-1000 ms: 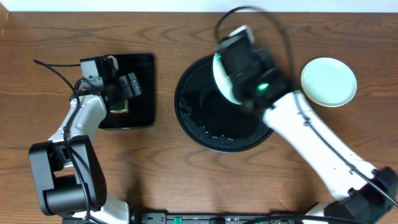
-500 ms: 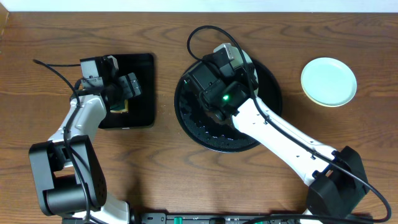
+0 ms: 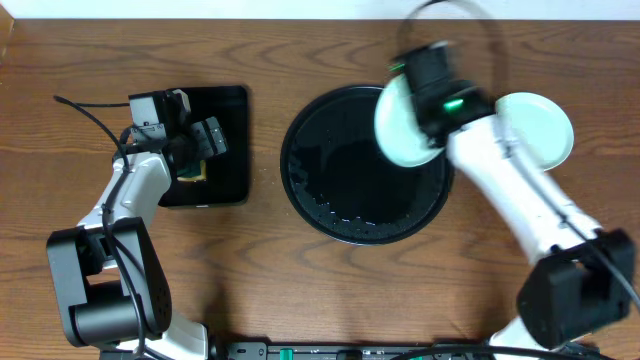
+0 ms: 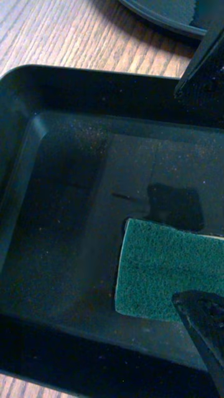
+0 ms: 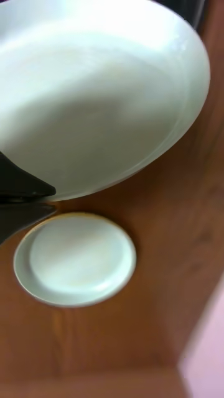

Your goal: Clean dirty plates on tray and stack at the side

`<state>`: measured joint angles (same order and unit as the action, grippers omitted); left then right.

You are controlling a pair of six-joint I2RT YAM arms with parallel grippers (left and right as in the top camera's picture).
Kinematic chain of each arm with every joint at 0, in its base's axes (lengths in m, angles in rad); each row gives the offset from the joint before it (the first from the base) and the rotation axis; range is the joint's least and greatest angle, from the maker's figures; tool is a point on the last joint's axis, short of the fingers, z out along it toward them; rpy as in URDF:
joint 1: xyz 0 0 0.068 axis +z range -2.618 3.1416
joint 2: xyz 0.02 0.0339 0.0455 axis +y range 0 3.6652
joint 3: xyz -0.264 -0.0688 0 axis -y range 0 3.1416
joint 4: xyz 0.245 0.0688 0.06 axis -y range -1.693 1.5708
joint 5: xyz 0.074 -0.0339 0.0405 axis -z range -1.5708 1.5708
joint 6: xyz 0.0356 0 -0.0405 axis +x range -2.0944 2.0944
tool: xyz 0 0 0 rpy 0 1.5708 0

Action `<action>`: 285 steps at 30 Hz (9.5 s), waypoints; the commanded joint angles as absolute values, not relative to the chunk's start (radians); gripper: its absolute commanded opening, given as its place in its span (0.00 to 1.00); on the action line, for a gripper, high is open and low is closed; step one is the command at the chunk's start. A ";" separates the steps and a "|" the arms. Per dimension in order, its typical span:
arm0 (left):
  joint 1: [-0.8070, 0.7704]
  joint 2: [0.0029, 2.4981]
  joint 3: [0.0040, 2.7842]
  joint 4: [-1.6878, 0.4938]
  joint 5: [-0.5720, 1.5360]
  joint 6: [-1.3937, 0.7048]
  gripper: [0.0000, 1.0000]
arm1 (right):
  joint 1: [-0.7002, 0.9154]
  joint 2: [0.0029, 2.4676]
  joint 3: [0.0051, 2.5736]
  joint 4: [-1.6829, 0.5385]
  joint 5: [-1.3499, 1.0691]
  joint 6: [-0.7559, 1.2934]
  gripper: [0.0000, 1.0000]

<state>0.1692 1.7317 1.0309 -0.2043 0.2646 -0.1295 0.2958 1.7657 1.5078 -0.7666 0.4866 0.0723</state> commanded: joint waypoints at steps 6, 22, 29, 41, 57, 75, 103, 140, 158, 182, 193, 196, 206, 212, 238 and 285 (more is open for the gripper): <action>0.173 1.723 1.034 -0.204 0.277 -0.120 0.95 | -0.162 1.830 1.517 -0.722 -0.078 0.119 0.01; 0.173 1.723 1.034 -0.204 0.276 -0.120 0.95 | -0.468 1.994 1.517 -0.658 -0.139 0.114 0.01; 0.173 1.723 1.034 -0.204 0.276 -0.120 0.95 | -0.491 1.993 1.517 -0.674 -0.148 0.112 0.53; 0.173 1.723 1.034 -0.204 0.276 -0.120 0.95 | -0.242 1.983 1.518 -0.761 -0.378 0.051 0.99; 0.173 1.723 1.034 -0.204 0.276 -0.120 0.95 | 0.052 1.983 1.518 -0.759 -0.281 0.051 0.99; 0.173 1.723 1.034 -0.204 0.276 -0.120 0.95 | 0.063 1.989 1.514 -0.756 -0.277 0.051 0.99; 0.173 1.723 1.034 -0.204 0.276 -0.120 0.95 | 0.047 0.627 1.248 -0.715 -0.206 -0.220 0.99; 0.173 1.723 1.034 -0.204 0.276 -0.120 0.95 | 0.005 0.005 0.006 -0.056 -0.240 -0.154 0.99; 0.173 1.723 1.034 -0.204 0.276 -0.120 0.95 | 0.005 0.006 0.006 -0.054 -0.240 -0.154 0.99; 0.111 1.260 1.034 -0.358 0.276 -0.120 0.95 | 0.005 0.006 0.006 -0.054 -0.240 -0.154 0.99; 0.040 0.717 1.034 -0.374 0.276 -0.120 0.95 | 0.005 0.006 0.006 -0.054 -0.240 -0.154 0.99; 0.040 0.554 1.028 -0.569 0.276 -0.120 0.95 | 0.005 0.006 0.006 -0.054 -0.240 -0.154 0.99; 0.040 0.213 0.847 -0.889 0.253 -0.120 0.95 | 0.005 0.006 0.006 -0.054 -0.240 -0.154 0.99; 0.039 0.036 0.619 -0.705 0.254 -0.133 0.95 | 0.005 0.006 0.006 -0.054 -0.240 -0.154 0.99; -0.027 0.002 0.004 0.199 0.072 -0.255 0.95 | 0.005 0.006 0.006 -0.054 -0.240 -0.154 0.99; -0.027 0.024 0.004 -0.073 -0.001 -0.271 0.95 | 0.005 0.006 0.006 -0.054 -0.240 -0.154 0.99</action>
